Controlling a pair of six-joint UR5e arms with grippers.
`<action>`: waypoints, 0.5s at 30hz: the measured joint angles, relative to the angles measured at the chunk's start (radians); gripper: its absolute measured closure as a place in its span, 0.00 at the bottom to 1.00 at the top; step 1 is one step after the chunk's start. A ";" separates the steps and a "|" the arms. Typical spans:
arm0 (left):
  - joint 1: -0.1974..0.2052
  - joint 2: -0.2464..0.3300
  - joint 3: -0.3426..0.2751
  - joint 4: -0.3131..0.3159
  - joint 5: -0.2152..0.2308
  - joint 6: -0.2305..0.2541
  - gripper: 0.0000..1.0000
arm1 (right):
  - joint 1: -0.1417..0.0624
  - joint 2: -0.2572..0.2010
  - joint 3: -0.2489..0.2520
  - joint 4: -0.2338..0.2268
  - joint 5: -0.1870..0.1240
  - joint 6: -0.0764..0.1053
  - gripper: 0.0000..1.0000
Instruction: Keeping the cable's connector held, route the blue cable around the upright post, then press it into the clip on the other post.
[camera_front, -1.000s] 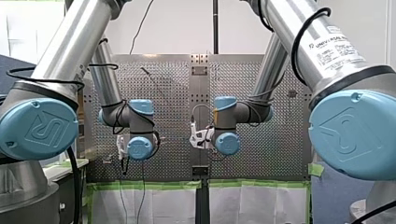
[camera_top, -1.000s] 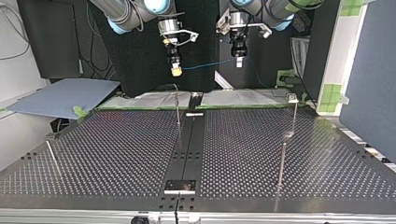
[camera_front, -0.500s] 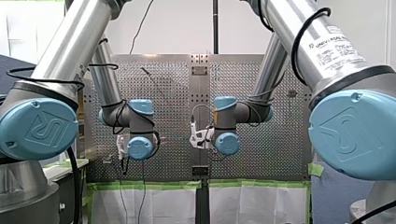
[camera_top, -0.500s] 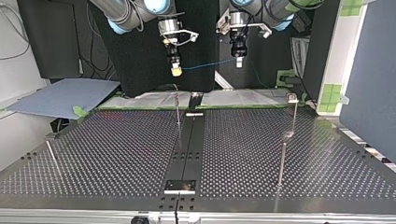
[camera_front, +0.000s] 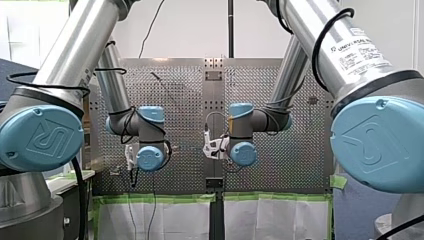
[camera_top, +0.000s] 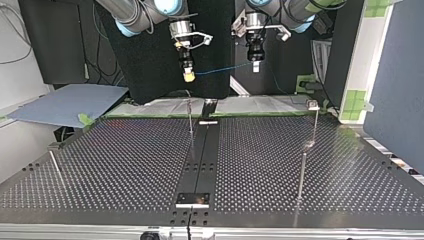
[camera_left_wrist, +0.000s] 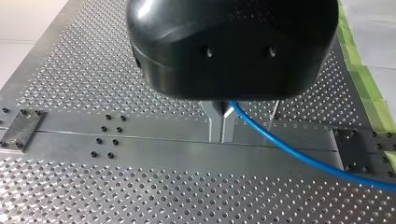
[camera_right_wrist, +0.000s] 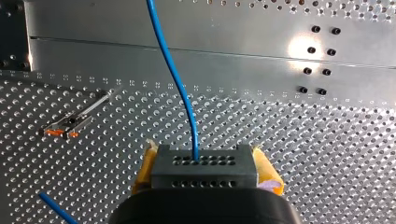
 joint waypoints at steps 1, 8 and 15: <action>0.000 0.000 0.000 0.000 0.000 0.000 1.00 | 0.000 0.000 0.000 0.000 0.000 0.000 1.00; 0.000 0.000 0.000 0.000 0.000 0.000 1.00 | 0.000 0.000 0.000 0.000 0.000 0.000 1.00; 0.020 -0.029 -0.001 -0.030 0.005 0.028 1.00 | -0.004 0.022 -0.011 0.022 -0.011 -0.015 1.00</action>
